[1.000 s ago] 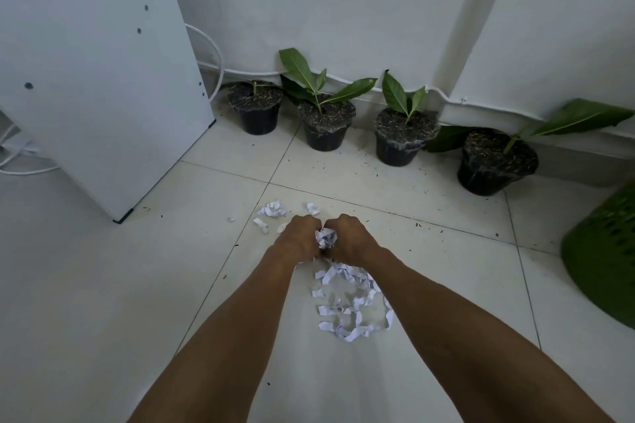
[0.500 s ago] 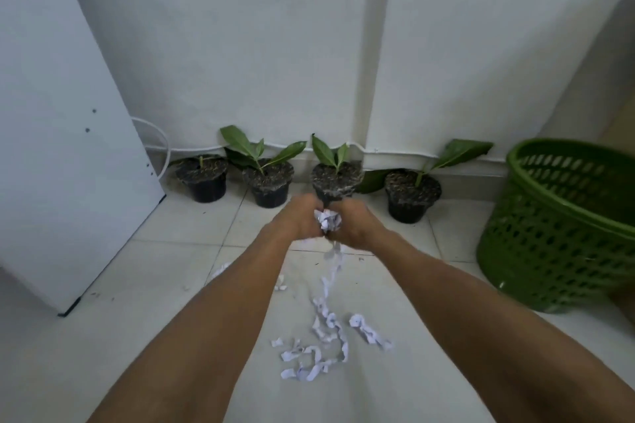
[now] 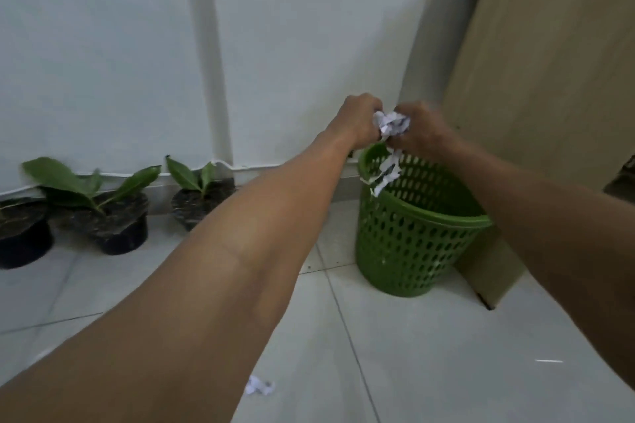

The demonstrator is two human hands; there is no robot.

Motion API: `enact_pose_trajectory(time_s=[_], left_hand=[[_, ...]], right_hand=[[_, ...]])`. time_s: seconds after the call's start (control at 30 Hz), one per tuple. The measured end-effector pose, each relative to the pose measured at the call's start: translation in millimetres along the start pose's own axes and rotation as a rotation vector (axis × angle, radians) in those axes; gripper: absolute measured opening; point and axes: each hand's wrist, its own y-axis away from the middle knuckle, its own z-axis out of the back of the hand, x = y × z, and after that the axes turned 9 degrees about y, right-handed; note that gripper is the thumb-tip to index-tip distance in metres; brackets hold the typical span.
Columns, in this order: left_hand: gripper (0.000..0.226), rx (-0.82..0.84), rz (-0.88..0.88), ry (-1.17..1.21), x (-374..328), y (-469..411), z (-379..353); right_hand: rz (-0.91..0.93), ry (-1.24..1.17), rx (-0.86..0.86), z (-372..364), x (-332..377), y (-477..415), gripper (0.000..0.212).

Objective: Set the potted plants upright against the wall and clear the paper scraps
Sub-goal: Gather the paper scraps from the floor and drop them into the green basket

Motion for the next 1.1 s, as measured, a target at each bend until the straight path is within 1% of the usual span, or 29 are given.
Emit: enact_pose_trajectory(time_s=[0.07, 0.13, 0.2, 0.27, 0.3, 0.37, 0.4, 0.47, 0.53, 0.63, 0.7, 0.8, 0.87, 0.93, 1.0, 1.07, 1.1], left_hand=[[0.024, -0.018, -0.035, 0.014, -12, -21, -27], [0.028, 0.036, -0.047, -0.009, -15, -31, -56], [0.031, 0.149, -0.054, -0.072, -10, -34, -83], [0.036, 0.252, -0.05, -0.151, -3, -31, -104], [0.037, 0.285, -0.043, -0.184, 1, -29, -111], [0.036, 0.326, -0.024, -0.215, 8, -25, -120], [0.037, 0.341, -0.01, -0.215, 11, -24, -122], [0.042, 0.337, 0.014, -0.193, 15, -20, -121], [0.047, 0.294, 0.016, -0.163, 17, -14, -113], [0.047, 0.222, 0.008, -0.182, 26, -3, -93], [0.044, 0.19, 0.026, -0.22, 41, 11, -73], [0.046, 0.165, 0.08, -0.303, 78, 43, -31], [0.048, 0.155, 0.157, -0.327, 112, 74, 3], [0.046, 0.132, 0.256, -0.336, 151, 114, 35], [0.041, 0.115, 0.349, -0.354, 189, 162, 60], [0.036, 0.093, 0.456, -0.38, 228, 219, 75], [0.04, 0.091, 0.534, -0.407, 246, 250, 80]], right_hand=[[-0.067, -0.025, -0.065, 4, -36, -1, 0.025], [-0.137, -0.011, -0.075, -3, -67, 3, 0.026], [-0.206, -0.004, 0.001, -20, -91, 11, 0.026], [-0.269, -0.027, 0.137, -40, -106, 24, 0.031], [-0.291, -0.025, 0.192, -49, -110, 31, 0.038], [-0.318, 0.033, 0.26, -63, -114, 43, 0.061], [-0.33, 0.073, 0.29, -67, -114, 46, 0.067], [-0.342, 0.124, 0.308, -69, -112, 46, 0.062], [-0.356, 0.119, 0.248, -66, -106, 41, 0.053], [-0.359, 0.04, 0.115, -55, -86, 33, 0.045], [-0.32, 0.001, 0.036, -51, -64, 30, 0.042], [-0.2, -0.023, -0.048, -52, -17, 25, 0.04], [-0.107, -0.041, -0.068, -57, 22, 21, 0.039], [-0.03, -0.048, -0.062, -68, 63, 22, 0.036], [0.032, -0.069, -0.014, -87, 104, 31, 0.032], [0.098, -0.082, 0.101, -121, 140, 52, 0.024], [0.138, -0.071, 0.175, -143, 154, 67, 0.021]])
